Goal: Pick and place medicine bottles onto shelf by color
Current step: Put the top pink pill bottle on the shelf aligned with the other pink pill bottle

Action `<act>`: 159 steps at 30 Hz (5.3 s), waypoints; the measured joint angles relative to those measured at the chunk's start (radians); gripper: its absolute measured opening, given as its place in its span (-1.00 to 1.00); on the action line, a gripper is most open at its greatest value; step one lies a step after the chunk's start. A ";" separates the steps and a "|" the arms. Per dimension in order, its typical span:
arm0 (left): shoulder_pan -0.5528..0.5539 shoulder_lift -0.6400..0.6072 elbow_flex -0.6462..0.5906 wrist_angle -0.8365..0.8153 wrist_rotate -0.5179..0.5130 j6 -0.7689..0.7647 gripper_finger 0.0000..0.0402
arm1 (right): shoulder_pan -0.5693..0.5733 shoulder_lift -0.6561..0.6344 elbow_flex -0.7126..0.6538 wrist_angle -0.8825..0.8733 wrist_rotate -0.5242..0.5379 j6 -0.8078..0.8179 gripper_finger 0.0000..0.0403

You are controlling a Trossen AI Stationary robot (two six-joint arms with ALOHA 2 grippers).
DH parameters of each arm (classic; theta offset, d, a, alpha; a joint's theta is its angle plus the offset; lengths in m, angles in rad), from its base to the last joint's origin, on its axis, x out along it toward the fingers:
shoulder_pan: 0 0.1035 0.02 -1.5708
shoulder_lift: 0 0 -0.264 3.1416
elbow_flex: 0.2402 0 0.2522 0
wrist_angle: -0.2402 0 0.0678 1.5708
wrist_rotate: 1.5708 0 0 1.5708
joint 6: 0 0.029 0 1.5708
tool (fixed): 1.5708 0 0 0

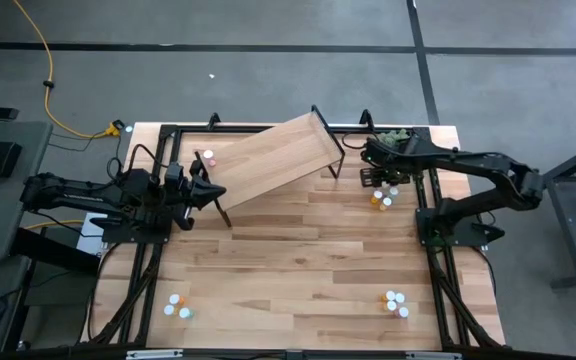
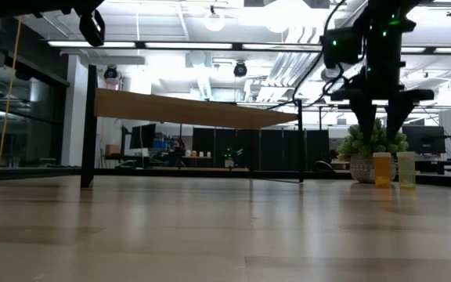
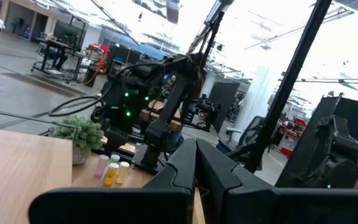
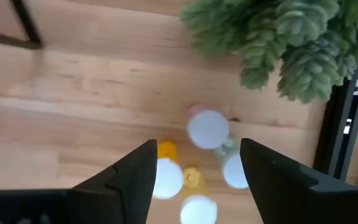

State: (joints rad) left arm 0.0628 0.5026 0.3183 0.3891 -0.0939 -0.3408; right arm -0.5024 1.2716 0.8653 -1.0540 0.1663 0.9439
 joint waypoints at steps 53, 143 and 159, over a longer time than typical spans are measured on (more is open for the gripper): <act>0.000 0.001 0.000 -0.004 -0.075 0.003 -1.00 | -0.042 -0.031 -0.020 0.092 0.019 -0.090 -0.48; -0.002 0.652 0.423 -0.279 0.013 0.083 -0.32 | 0.471 0.773 1.444 -0.049 -0.301 -0.769 -0.48; -0.002 0.652 0.423 -0.279 0.012 0.082 -0.57 | 0.471 0.773 1.444 -0.050 -0.302 -0.770 -0.48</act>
State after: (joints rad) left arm 0.0612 1.1542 0.7414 0.1097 -0.0814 -0.2584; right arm -0.0319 2.0449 2.3089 -1.1038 -0.1352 0.1741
